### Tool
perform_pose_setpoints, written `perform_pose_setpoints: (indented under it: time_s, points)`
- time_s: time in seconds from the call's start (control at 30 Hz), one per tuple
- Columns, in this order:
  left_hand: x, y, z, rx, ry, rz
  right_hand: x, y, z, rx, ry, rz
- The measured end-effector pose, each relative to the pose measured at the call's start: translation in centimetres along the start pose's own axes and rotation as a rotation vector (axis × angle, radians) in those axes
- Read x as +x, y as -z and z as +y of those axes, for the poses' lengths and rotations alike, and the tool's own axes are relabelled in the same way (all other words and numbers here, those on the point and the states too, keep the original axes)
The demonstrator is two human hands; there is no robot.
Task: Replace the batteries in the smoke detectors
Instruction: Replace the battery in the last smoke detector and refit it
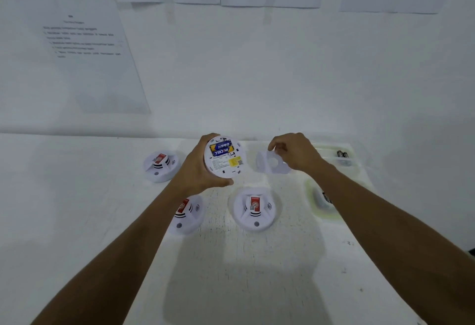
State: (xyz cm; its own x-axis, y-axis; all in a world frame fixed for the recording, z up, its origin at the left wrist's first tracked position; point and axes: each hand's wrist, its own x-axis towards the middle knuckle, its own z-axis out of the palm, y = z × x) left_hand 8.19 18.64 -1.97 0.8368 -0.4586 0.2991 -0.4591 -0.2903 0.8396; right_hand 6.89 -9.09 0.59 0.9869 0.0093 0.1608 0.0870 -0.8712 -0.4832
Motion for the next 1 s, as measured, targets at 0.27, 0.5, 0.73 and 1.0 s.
perform_pose_setpoints:
  time_s: [0.27,0.5,0.73,1.0]
  points:
    - [0.2,0.2,-0.5,0.006,0.003,-0.012,0.7,-3.6,1.3,-0.143,-0.009,-0.144]
    - [0.4,-0.3,0.1,0.013,0.020,-0.028,0.0,-3.9,1.4,-0.094,-0.019,-0.221]
    - [0.7,-1.4,0.7,0.025,0.022,-0.065,-1.8,-1.8,-1.0,0.099,0.046,0.065]
    - [1.5,-4.5,3.9,0.085,-0.089,-0.138,-3.3,0.3,-7.7,0.376,-0.053,0.133]
